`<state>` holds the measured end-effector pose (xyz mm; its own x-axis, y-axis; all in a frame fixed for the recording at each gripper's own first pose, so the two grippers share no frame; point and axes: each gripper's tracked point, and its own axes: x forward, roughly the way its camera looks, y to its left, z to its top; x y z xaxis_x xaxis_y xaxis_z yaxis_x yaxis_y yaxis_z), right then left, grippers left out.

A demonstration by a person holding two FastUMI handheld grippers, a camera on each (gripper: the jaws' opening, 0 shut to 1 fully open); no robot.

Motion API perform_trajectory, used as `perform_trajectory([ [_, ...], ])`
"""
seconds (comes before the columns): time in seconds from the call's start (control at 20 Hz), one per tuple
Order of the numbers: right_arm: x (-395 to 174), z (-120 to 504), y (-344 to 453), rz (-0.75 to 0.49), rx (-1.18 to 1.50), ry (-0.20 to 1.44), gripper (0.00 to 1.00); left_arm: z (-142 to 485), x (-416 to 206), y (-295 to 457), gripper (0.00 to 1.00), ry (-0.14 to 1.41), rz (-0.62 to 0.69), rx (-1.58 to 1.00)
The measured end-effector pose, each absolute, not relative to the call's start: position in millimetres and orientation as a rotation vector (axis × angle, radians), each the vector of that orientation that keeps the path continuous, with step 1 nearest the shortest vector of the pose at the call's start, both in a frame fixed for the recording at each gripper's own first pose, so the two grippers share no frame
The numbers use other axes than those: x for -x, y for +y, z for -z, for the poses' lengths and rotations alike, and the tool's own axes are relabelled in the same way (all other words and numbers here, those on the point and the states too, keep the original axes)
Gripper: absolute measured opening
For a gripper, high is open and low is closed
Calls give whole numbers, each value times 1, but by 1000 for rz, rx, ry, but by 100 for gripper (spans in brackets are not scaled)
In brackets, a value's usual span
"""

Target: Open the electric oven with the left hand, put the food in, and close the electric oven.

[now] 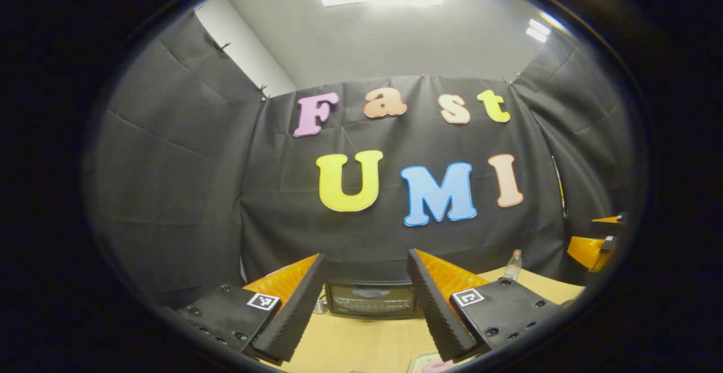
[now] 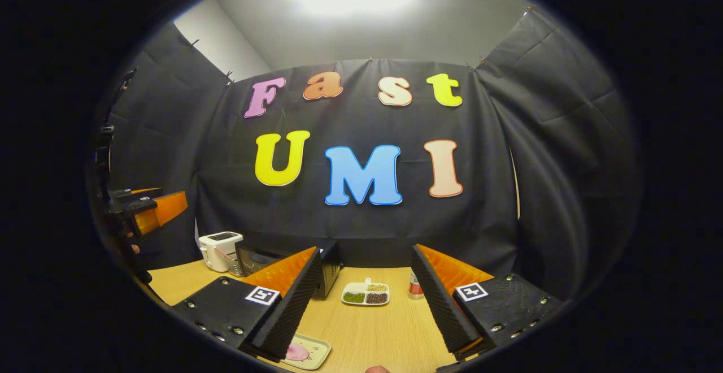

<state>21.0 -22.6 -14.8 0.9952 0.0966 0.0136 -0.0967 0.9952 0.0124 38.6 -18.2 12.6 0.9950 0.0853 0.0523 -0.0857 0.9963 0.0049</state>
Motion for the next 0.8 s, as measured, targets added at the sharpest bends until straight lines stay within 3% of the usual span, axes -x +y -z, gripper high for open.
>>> perform_trajectory([
  [0.1,-28,17,-23,-76,-16,-14,98,-3,-60,-16,100,-45,-73,1],
  [0.75,-78,32,-18,143,-21,49,98,85,-221,-2,100,68,60,46],
  [0.8,-79,34,-18,159,-16,56,98,95,-232,-1,95,83,68,46],
])
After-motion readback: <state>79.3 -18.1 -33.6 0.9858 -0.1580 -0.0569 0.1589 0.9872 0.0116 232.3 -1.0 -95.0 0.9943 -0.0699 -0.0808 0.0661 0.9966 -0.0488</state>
